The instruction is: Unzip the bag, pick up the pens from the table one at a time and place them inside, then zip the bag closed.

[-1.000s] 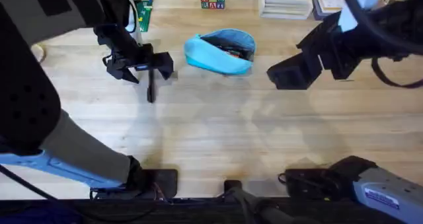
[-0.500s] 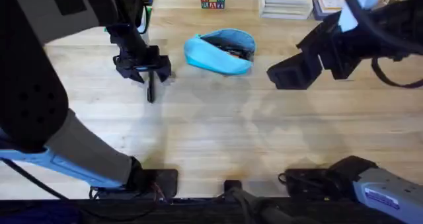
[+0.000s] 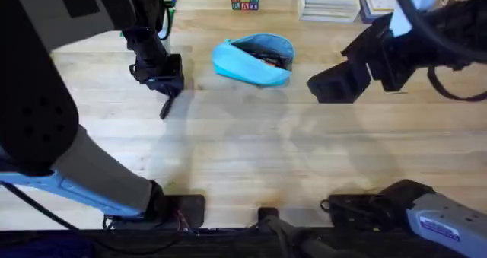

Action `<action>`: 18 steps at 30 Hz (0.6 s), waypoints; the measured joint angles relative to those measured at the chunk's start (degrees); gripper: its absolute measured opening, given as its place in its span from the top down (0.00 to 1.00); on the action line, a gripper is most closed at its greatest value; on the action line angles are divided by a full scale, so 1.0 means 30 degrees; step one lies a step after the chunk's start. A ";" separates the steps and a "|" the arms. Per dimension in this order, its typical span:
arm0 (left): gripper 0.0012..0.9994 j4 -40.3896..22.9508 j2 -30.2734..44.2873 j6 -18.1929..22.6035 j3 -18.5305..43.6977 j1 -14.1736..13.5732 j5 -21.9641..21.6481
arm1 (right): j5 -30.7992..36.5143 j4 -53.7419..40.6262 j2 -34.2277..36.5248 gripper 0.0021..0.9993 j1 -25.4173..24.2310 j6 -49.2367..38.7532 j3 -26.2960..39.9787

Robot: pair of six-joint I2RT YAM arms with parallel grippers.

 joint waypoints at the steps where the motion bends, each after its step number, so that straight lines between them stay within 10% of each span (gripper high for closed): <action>1: 0.96 0.0000 0.0003 0.0001 0.0000 0.0000 0.0000 | 0.0000 0.0000 0.0000 0.00 0.0000 0.0000 0.0000; 12: 0.96 -0.0164 -0.0153 -0.0436 0.0036 0.0000 -0.0007 | -0.0003 0.0000 0.0000 0.00 0.0000 0.0000 0.0000; 18: 0.96 -0.0664 -0.5265 -0.0273 0.0022 0.0022 -0.0015 | 0.0000 0.0000 0.0000 0.00 0.0000 0.0000 0.0000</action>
